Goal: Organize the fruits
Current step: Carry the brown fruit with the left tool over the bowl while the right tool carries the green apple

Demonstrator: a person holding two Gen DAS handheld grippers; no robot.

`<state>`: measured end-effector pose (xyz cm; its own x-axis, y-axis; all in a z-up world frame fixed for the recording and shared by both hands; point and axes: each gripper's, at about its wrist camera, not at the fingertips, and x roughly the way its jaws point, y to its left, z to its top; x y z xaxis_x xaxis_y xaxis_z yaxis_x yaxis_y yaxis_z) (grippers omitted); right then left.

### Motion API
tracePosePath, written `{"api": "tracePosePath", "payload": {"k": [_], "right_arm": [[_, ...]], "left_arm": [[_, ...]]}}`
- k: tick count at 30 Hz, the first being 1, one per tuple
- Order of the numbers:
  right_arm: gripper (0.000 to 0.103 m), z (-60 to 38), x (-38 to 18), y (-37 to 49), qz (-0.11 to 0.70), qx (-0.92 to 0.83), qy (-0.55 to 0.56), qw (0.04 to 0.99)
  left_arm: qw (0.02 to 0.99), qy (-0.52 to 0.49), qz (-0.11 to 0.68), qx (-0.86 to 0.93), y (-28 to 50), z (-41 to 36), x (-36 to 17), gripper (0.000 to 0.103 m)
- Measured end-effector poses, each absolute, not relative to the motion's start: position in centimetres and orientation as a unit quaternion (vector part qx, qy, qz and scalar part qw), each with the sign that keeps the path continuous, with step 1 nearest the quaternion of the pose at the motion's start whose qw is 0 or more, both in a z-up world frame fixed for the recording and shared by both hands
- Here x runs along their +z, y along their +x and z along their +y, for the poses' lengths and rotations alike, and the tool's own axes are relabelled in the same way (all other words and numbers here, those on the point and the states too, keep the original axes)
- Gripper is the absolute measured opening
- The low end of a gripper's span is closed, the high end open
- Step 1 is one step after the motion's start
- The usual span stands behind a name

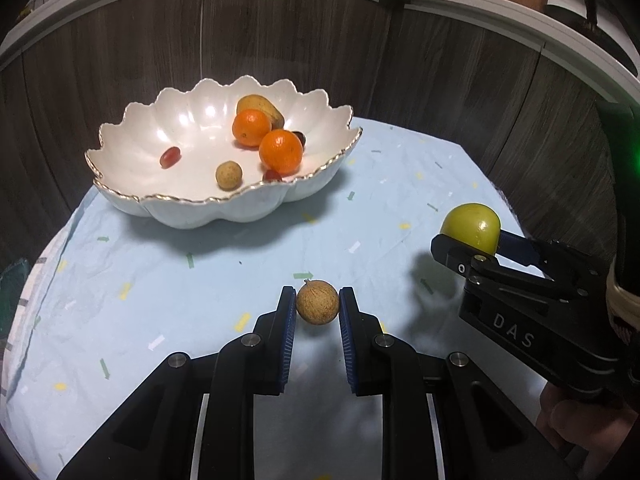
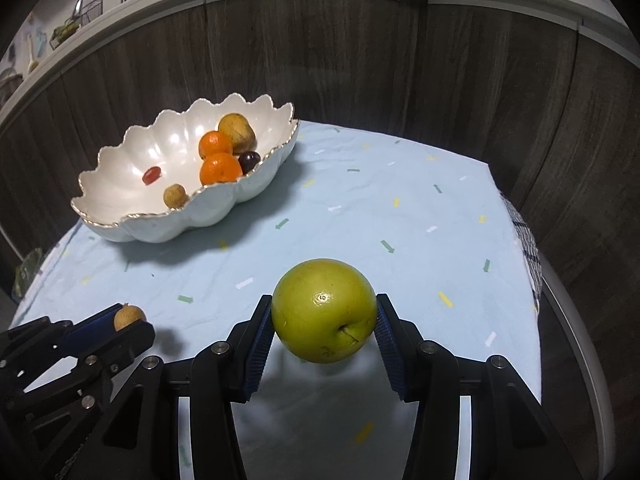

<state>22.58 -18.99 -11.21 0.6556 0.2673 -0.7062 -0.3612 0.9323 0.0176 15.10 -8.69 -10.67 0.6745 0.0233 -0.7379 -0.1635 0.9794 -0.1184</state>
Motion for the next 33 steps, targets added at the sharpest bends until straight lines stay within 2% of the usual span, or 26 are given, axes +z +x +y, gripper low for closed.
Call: {"api": "tracePosePath", "payload": {"k": [33], "right_arm": [[0.050,-13.8,-4.5,18.1,0.334,0.189,-0.071,0.921]], "left_arm": [[0.926,-0.088,0.363,0.047,13.9,-3.2,-4.0,0.022]]}}
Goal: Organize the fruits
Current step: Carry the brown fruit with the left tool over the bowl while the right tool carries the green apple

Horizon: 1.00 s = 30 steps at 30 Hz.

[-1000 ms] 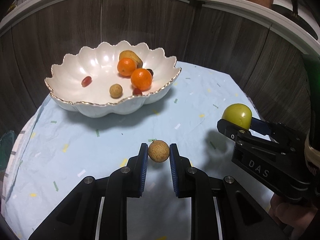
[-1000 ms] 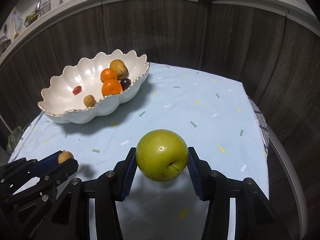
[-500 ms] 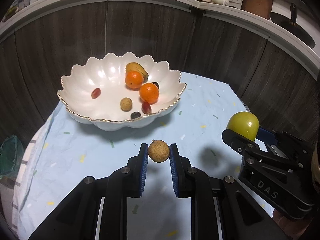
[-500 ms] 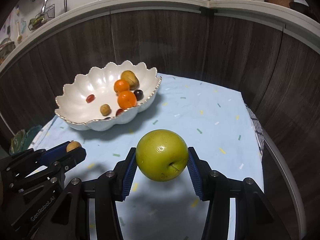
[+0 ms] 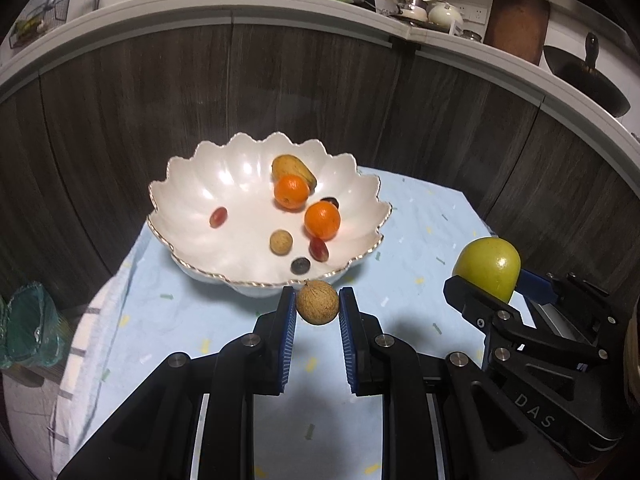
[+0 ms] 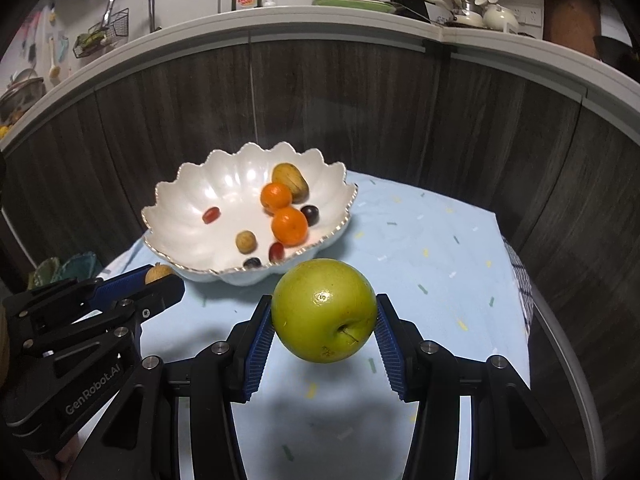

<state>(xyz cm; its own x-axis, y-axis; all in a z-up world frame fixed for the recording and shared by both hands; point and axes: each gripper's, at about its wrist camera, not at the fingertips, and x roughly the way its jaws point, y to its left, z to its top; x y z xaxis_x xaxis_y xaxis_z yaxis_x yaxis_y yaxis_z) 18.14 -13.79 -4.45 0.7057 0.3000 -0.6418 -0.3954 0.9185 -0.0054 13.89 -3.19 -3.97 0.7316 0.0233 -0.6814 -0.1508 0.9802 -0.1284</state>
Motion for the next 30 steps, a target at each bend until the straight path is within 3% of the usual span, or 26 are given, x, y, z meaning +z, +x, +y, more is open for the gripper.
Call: {"api": "tracePosePath", "payload": {"k": [30], "right_arm": [[0.050,-7.4,-1.6,19.6,0.314,0.202,-0.056,0.926]], "left_arm": [[0.936,-0.052,0.348,0.031,16.3,3.4,-0.6,0.022]]}}
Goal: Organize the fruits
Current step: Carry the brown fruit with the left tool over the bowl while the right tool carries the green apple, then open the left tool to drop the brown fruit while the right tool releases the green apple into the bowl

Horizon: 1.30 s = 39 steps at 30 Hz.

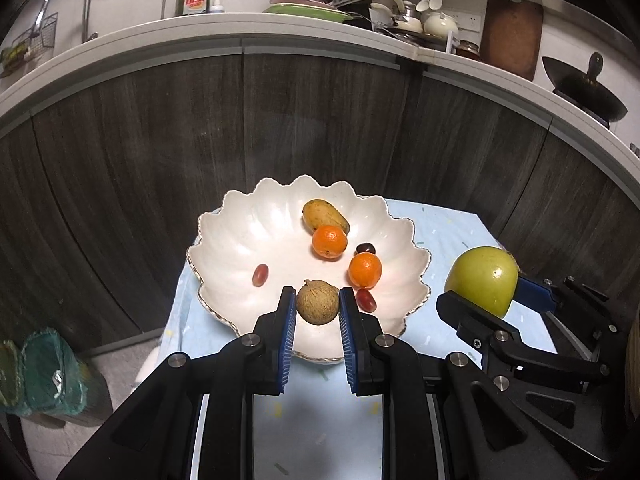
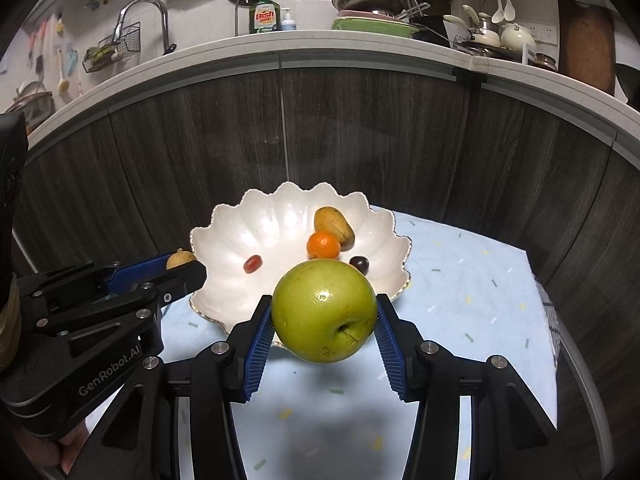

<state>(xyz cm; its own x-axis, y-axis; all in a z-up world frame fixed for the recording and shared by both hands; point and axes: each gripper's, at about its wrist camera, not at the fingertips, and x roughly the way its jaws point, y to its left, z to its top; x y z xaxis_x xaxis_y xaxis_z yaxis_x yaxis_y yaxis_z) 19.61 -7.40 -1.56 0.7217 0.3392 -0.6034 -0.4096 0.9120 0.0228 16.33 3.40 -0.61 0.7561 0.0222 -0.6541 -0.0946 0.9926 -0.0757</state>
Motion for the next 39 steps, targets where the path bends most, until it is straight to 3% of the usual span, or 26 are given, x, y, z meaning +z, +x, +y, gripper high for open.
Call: {"api": "tracePosePath", "payload": {"k": [39], "right_arm": [[0.050,-1.1,-4.7,24.2,0.387,0.185,-0.057,0.902]], "left_arm": [[0.905,-0.054,0.419,-0.038,22.1,9.7,-5.1,0.022]]}}
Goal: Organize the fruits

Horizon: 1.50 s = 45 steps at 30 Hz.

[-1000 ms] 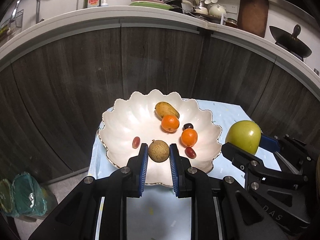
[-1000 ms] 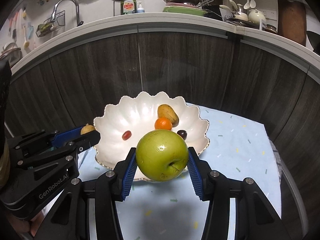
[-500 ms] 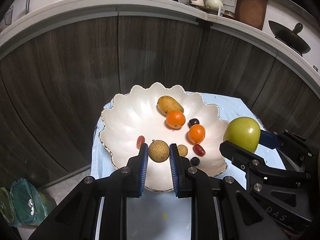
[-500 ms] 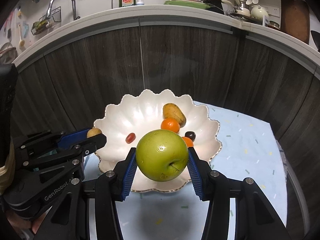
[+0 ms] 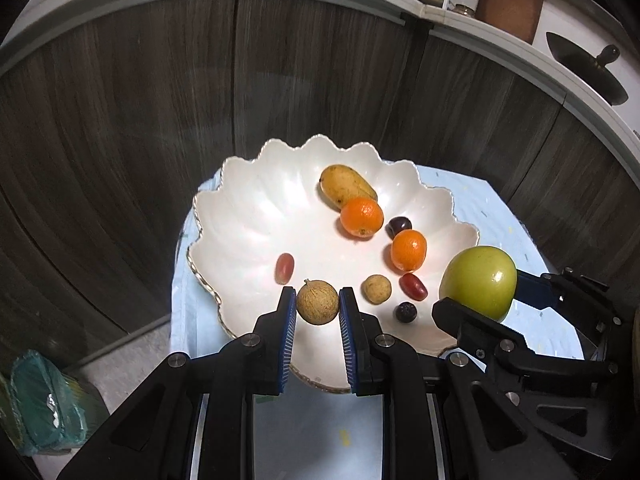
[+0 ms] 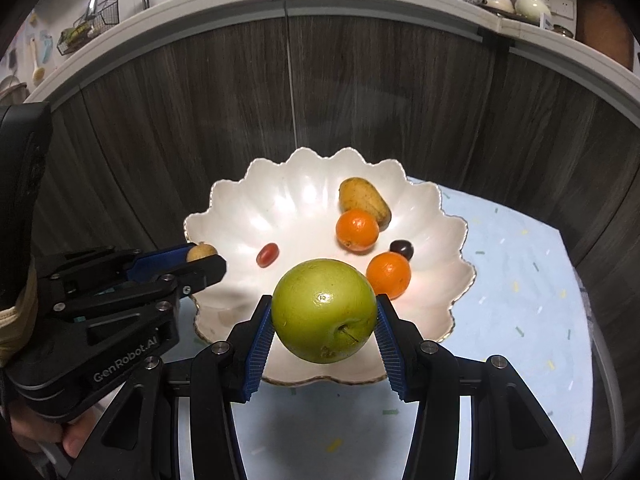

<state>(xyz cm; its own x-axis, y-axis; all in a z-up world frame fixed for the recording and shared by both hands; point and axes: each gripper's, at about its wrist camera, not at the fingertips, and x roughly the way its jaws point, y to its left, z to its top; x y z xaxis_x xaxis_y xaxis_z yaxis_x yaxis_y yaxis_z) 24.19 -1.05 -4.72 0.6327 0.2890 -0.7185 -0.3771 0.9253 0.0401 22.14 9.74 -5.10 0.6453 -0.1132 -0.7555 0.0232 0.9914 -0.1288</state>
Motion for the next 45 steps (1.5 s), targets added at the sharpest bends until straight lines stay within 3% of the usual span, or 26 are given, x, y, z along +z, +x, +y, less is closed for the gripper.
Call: {"api": "tracePosePath", "payload": {"k": [4,10,12,14,15,18,27,36,45], "right_arm": [[0.050,-1.0,-5.2,24.5,0.396,0.184,-0.059,0.898],[0.050,-1.0,-5.7,25.0,0.410,0.180,-0.057,0.892],[0.054,-1.2,-5.8,25.1,0.413,0.172,-0.057,0.893],[0.072,-1.5,-5.5,25.0,0.404,0.156,-0.057,0.899],[0.075,-1.7,-5.3,25.0,0.400,0.151,-0.057,0.902],[0.077,-2.1,-4.8,24.9,0.393,0.146,-0.053,0.906],[0.081,-2.7,-3.9,24.5,0.383,0.136,-0.049,0.912],[0.085,-3.1,-2.5,23.2,0.366,0.131,-0.045,0.920],[0.086,-4.5,-1.0,21.6,0.349,0.121,-0.032,0.929]], "left_arm": [[0.901,-0.055,0.429,-0.040,22.5,9.7,-5.7,0.022],[0.896,-0.056,0.438,-0.040,22.7,9.6,-6.1,0.032],[0.896,-0.056,0.440,-0.033,22.6,9.7,-6.1,0.041],[0.896,-0.059,0.439,-0.025,22.5,9.9,-5.9,0.045],[0.897,-0.059,0.438,-0.023,22.5,10.0,-5.8,0.047],[0.900,-0.056,0.433,-0.011,22.2,10.2,-5.3,0.060],[0.909,-0.041,0.413,0.029,21.0,10.5,-3.5,0.083],[0.916,-0.032,0.395,0.060,19.1,10.7,-1.7,0.094],[0.922,-0.020,0.381,0.064,17.2,9.5,-0.1,0.098]]}}
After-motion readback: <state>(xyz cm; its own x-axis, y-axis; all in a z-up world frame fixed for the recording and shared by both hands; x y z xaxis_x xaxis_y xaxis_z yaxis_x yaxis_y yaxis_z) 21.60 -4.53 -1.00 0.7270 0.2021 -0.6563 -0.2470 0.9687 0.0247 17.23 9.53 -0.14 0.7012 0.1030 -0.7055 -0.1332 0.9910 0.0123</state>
